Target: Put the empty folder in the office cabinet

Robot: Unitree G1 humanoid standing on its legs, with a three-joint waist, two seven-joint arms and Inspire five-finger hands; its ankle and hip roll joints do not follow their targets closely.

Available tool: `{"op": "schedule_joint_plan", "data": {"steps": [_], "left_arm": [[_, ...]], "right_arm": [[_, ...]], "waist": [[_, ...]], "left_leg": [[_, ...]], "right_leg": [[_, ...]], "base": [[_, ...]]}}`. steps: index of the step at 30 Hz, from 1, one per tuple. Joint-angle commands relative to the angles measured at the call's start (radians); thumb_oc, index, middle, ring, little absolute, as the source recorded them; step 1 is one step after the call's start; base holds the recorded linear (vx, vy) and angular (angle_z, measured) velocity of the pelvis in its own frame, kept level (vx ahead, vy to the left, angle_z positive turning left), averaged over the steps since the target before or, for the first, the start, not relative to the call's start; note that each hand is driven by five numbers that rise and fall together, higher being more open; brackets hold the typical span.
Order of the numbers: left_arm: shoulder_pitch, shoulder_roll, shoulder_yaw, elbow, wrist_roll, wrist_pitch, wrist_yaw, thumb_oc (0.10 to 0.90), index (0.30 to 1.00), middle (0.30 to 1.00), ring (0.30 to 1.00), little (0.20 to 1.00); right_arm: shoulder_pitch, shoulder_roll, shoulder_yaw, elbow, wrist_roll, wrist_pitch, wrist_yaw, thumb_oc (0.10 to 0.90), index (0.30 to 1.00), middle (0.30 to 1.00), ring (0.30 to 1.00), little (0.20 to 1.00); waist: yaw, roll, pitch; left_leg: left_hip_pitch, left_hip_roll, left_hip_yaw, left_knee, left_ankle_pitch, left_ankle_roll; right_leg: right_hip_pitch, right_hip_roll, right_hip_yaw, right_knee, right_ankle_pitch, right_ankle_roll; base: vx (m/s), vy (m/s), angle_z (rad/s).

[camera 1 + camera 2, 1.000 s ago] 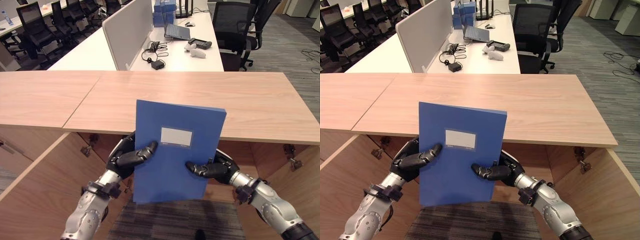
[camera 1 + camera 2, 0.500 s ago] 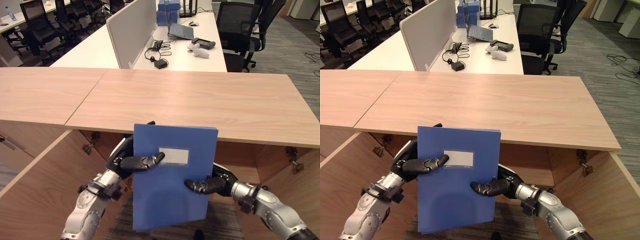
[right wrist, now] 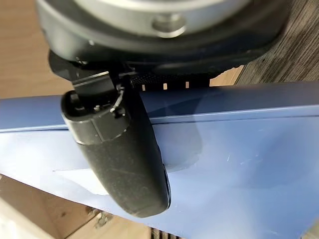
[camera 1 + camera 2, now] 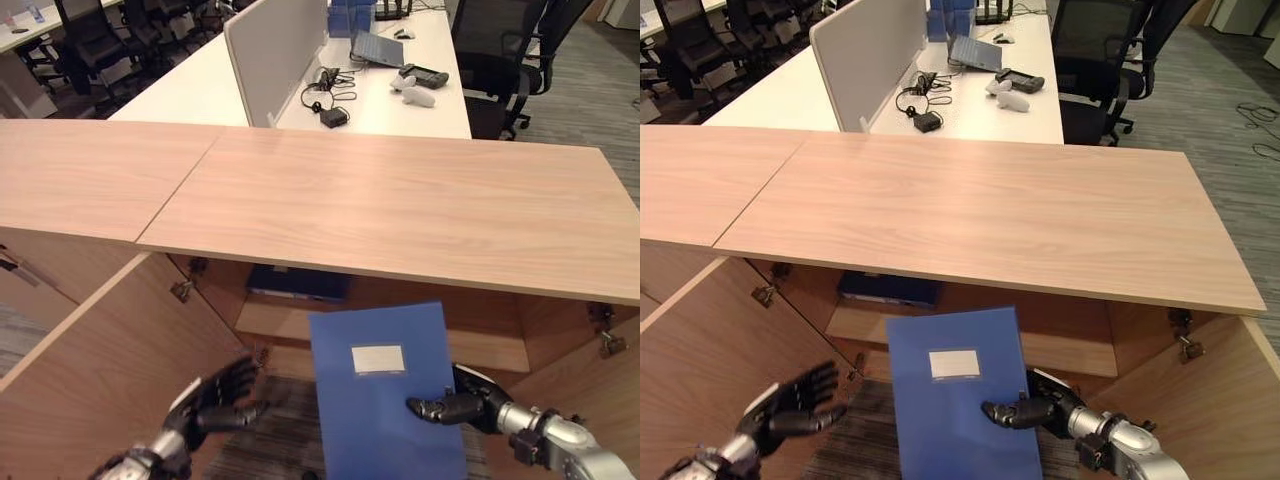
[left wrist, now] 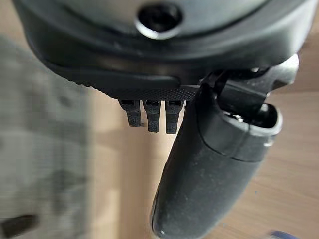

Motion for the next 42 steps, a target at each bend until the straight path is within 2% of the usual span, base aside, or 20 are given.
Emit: {"op": "schedule_joint_plan", "data": {"steps": [1, 4, 7, 10, 13, 16, 17, 18, 19, 25, 26, 29, 30, 34, 35, 36, 40, 41, 42], "left_arm": [[-0.092, 0.066, -0.015, 0.014, 0.063, -0.069, -0.057, 0.800, 0.900, 0.900, 0.900, 0.900], [-0.073, 0.073, -0.064, 0.072, 0.142, -0.068, -0.105, 0.800, 0.900, 0.900, 0.900, 0.900], [-0.089, 0.058, -0.077, 0.125, 0.180, -0.076, -0.081, 0.800, 0.900, 0.900, 0.900, 0.900], [-0.114, 0.030, -0.098, 0.176, 0.264, -0.096, -0.026, 0.800, 0.900, 0.900, 0.900, 0.900], [-0.160, -0.028, -0.108, 0.271, 0.296, -0.095, 0.072, 0.800, 0.900, 0.900, 0.900, 0.900], [-0.179, -0.058, -0.107, 0.312, 0.289, -0.092, 0.109, 0.800, 0.900, 0.900, 0.900, 0.900], [-0.193, -0.082, -0.116, 0.337, 0.289, -0.096, 0.148, 0.800, 0.900, 0.900, 0.900, 0.900], [-0.194, -0.082, -0.116, 0.338, 0.290, -0.097, 0.149, 0.800, 0.900, 0.900, 0.900, 0.900], [-0.200, -0.101, -0.115, 0.370, 0.281, -0.098, 0.182, 0.800, 0.900, 0.900, 0.900, 0.900], [-0.214, -0.176, -0.099, 0.470, 0.192, -0.093, 0.306, 0.800, 0.900, 0.900, 0.900, 0.900], [-0.215, -0.176, -0.099, 0.470, 0.191, -0.093, 0.306, 0.800, 0.900, 0.900, 0.900, 0.900], [-0.232, -0.190, -0.157, 0.455, 0.190, -0.100, 0.334, 0.800, 0.900, 0.900, 0.900, 0.900], [-0.243, -0.180, -0.206, 0.430, 0.205, -0.103, 0.340, 0.800, 0.900, 0.900, 0.900, 0.900], [-0.249, -0.162, -0.249, 0.412, 0.233, -0.106, 0.342, 0.800, 0.900, 0.900, 0.900, 0.900], [-0.259, -0.136, -0.296, 0.380, 0.271, -0.116, 0.332, 0.800, 0.900, 0.900, 0.900, 0.900], [-0.261, -0.135, -0.298, 0.378, 0.271, -0.115, 0.332, 0.800, 0.900, 0.900, 0.900, 0.900], [-0.273, -0.091, -0.356, 0.349, 0.287, -0.122, 0.319, 0.800, 0.900, 0.900, 0.900, 0.900], [-0.286, -0.088, -0.364, 0.346, 0.279, -0.124, 0.321, 0.800, 0.900, 0.900, 0.900, 0.900], [-0.309, -0.069, -0.400, 0.327, 0.260, -0.132, 0.314, 0.800, 0.900, 0.900, 0.900, 0.900]], "right_arm": [[-0.088, 0.023, -0.039, -0.051, 0.034, -0.107, 0.039, 0.400, 0.300, 0.300, 0.300, 0.300], [-0.090, 0.049, -0.037, -0.019, 0.021, -0.107, 0.044, 0.400, 0.300, 0.300, 0.300, 0.300], [-0.095, 0.067, -0.024, 0.020, 0.003, -0.113, 0.031, 0.400, 0.300, 0.300, 0.300, 0.300], [-0.100, 0.122, -0.019, 0.089, 0.005, -0.117, -0.010, 0.400, 0.300, 0.300, 0.300, 0.300], [-0.133, 0.254, -0.068, 0.228, 0.134, -0.144, -0.118, 0.400, 0.300, 0.300, 0.300, 0.300], [-0.144, 0.302, -0.097, 0.278, 0.185, -0.167, -0.172, 0.400, 0.300, 0.300, 0.300, 0.300], [-0.168, 0.354, -0.139, 0.326, 0.262, -0.193, -0.224, 0.400, 0.300, 0.300, 0.300, 0.300], [-0.169, 0.354, -0.140, 0.326, 0.263, -0.194, -0.224, 0.400, 0.300, 0.300, 0.300, 0.300], [-0.181, 0.395, -0.184, 0.350, 0.345, -0.226, -0.265, 0.400, 0.300, 0.300, 0.300, 0.300], [-0.286, 0.498, -0.342, 0.396, 0.596, -0.367, -0.419, 0.400, 0.300, 0.300, 0.300, 0.300], [-0.287, 0.498, -0.343, 0.396, 0.596, -0.368, -0.420, 0.400, 0.300, 0.300, 0.300, 0.300], [-0.399, 0.498, -0.397, 0.429, 0.663, -0.443, -0.493, 0.400, 0.300, 0.300, 0.300, 0.300], [-0.486, 0.473, -0.423, 0.466, 0.698, -0.491, -0.544, 0.400, 0.300, 0.300, 0.300, 0.300], [-0.589, 0.420, -0.466, 0.521, 0.733, -0.524, -0.580, 0.400, 0.300, 0.300, 0.300, 0.300], [-0.662, 0.386, -0.501, 0.541, 0.774, -0.550, -0.594, 0.400, 0.300, 0.300, 0.300, 0.300], [-0.667, 0.383, -0.503, 0.545, 0.776, -0.551, -0.593, 0.400, 0.300, 0.300, 0.300, 0.300], [-0.819, 0.288, -0.520, 0.593, 0.808, -0.591, -0.632, 0.400, 0.300, 0.300, 0.300, 0.300], [-0.865, 0.253, -0.518, 0.622, 0.809, -0.594, -0.643, 0.400, 0.300, 0.300, 0.300, 0.300], [-0.980, 0.182, -0.500, 0.687, 0.817, -0.585, -0.662, 0.400, 0.300, 0.300, 0.300, 0.300]], "waist": [[0.009, -0.034, -0.022], [0.011, -0.031, -0.021], [0.010, -0.032, -0.020], [0.010, -0.032, -0.021], [0.007, -0.030, -0.021], [0.005, -0.031, -0.022], [0.004, -0.030, -0.022], [0.005, -0.030, -0.021], [0.004, -0.030, -0.020], [0.019, -0.020, -0.010], [0.019, -0.019, -0.009], [0.034, -0.006, 0.006], [0.050, 0.004, 0.020], [0.068, 0.019, 0.031], [0.079, 0.035, 0.041], [0.081, 0.036, 0.042], [0.102, 0.065, 0.061], [0.108, 0.072, 0.069], [0.117, 0.096, 0.084]], "left_leg": [[0.010, 0.025, 0.007, 0.000, -0.030, -0.056], [0.007, 0.024, 0.006, 0.000, -0.031, -0.054], [0.004, 0.024, 0.005, 0.000, -0.031, -0.054], [0.004, 0.024, 0.003, 0.000, -0.032, -0.053], [0.006, 0.022, 0.000, 0.000, -0.035, -0.050], [0.006, 0.020, -0.001, 0.000, -0.036, -0.050], [0.006, 0.019, -0.003, 0.000, -0.038, -0.049], [0.006, 0.019, -0.003, 0.000, -0.038, -0.049], [0.006, 0.019, -0.003, 0.000, -0.039, -0.049], [0.003, 0.013, -0.009, 0.000, -0.044, -0.049], [0.003, 0.013, -0.009, 0.000, -0.044, -0.049], [-0.014, 0.011, -0.015, 0.000, -0.042, -0.048], [-0.039, 0.008, -0.023, 0.000, -0.034, -0.049], [-0.064, 0.004, -0.030, 0.000, -0.029, -0.049], [-0.081, 0.001, -0.035, 0.000, -0.024, -0.049], [-0.083, 0.000, -0.036, 0.000, -0.024, -0.049], [-0.116, -0.006, -0.048, 0.000, -0.013, -0.052], [-0.128, -0.008, -0.052, 0.000, -0.009, -0.053], [-0.150, -0.015, -0.061, 0.000, -0.001, -0.054]], "right_leg": [[0.116, -0.075, -0.014, 0.020, -0.141, 0.102], [0.113, -0.075, -0.013, 0.021, -0.141, 0.102], [0.111, -0.076, -0.015, 0.022, -0.142, 0.102], [0.111, -0.075, -0.015, 0.022, -0.145, 0.101], [0.113, -0.074, -0.015, 0.022, -0.146, 0.097], [0.114, -0.074, -0.015, 0.022, -0.147, 0.096], [0.115, -0.074, -0.016, 0.020, -0.147, 0.094], [0.115, -0.075, -0.016, 0.020, -0.148, 0.094], [0.116, -0.074, -0.018, 0.020, -0.150, 0.093], [0.116, -0.077, -0.023, 0.017, -0.154, 0.094], [0.116, -0.077, -0.023, 0.017, -0.154, 0.094], [0.105, -0.078, -0.026, 0.016, -0.154, 0.096], [0.085, -0.081, -0.033, 0.017, -0.151, 0.098], [0.066, -0.082, -0.040, 0.017, -0.149, 0.101], [0.053, -0.085, -0.046, 0.017, -0.147, 0.104], [0.051, -0.085, -0.046, 0.017, -0.147, 0.104], [0.017, -0.093, -0.051, 0.027, -0.144, 0.108], [0.003, -0.095, -0.053, 0.036, -0.145, 0.108], [-0.031, -0.101, -0.057, 0.055, -0.146, 0.107]], "base": [[-0.01, 0.000, 0.08], [0.00, 0.000, 0.00], [0.00, 0.002, 0.02], [0.00, 0.003, 0.03], [0.00, 0.000, 0.00], [0.01, 0.000, 0.02], [0.01, 0.000, 0.07], [0.03, -0.007, 0.06], [0.02, -0.008, 0.05], [0.00, -0.002, 0.01], [0.01, -0.016, 0.05], [-0.03, -0.016, 0.05], [-0.08, -0.015, 0.04], [-0.07, -0.005, 0.08], [-0.05, 0.005, 0.18], [-0.06, 0.012, 0.12], [-0.07, 0.020, 0.14], [-0.14, 0.039, 0.12], [-0.10, 0.038, 0.04]]}}
